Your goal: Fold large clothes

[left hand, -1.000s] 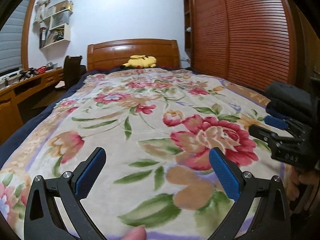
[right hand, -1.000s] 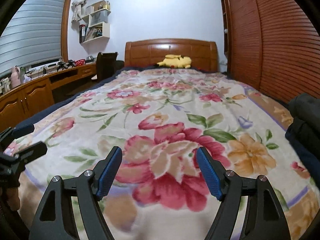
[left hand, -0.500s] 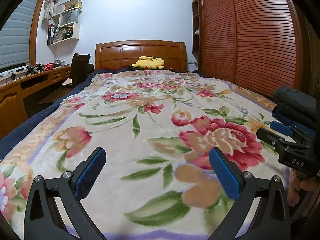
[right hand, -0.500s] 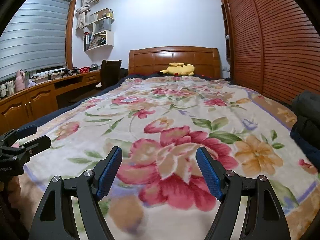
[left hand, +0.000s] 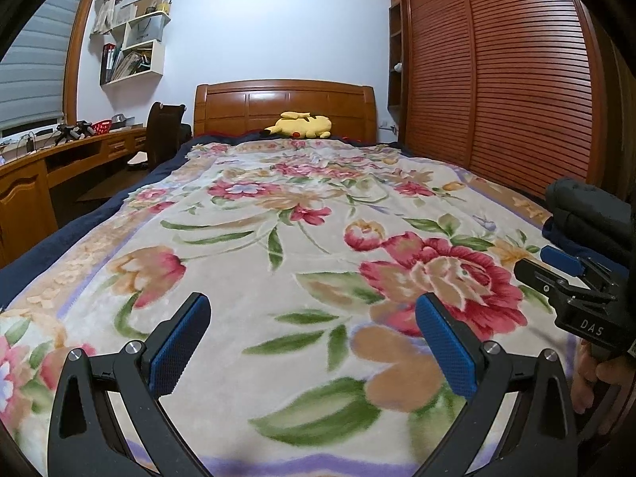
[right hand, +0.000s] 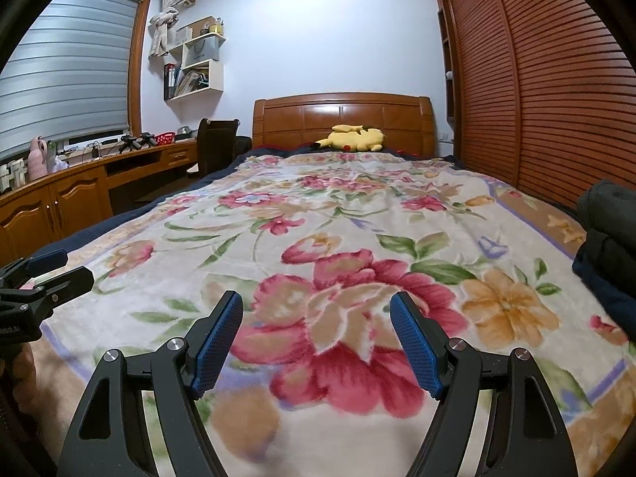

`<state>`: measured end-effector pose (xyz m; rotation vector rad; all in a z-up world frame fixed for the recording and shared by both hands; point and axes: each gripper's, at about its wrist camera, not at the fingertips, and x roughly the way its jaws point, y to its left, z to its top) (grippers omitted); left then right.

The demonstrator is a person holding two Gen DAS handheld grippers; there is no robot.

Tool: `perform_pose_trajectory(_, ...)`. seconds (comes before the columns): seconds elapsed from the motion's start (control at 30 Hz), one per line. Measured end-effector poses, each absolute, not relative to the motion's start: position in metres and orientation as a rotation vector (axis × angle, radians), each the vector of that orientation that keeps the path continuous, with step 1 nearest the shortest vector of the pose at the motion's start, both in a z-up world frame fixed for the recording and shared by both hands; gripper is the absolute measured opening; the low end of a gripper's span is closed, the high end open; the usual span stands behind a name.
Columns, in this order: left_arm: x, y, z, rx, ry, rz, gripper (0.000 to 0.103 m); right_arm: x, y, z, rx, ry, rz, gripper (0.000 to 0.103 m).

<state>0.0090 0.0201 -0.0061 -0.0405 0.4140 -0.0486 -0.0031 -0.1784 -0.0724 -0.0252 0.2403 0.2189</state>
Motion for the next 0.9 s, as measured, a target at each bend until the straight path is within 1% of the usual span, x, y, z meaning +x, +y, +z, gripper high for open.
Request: perform_pose_trajectory(0.9, 0.0081, 0.0210, -0.0056, -0.043, 0.414, -0.051, 0.103, 0.0040, -0.1766, -0.0731, -0.016, 0.241, 0.217, 0.078)
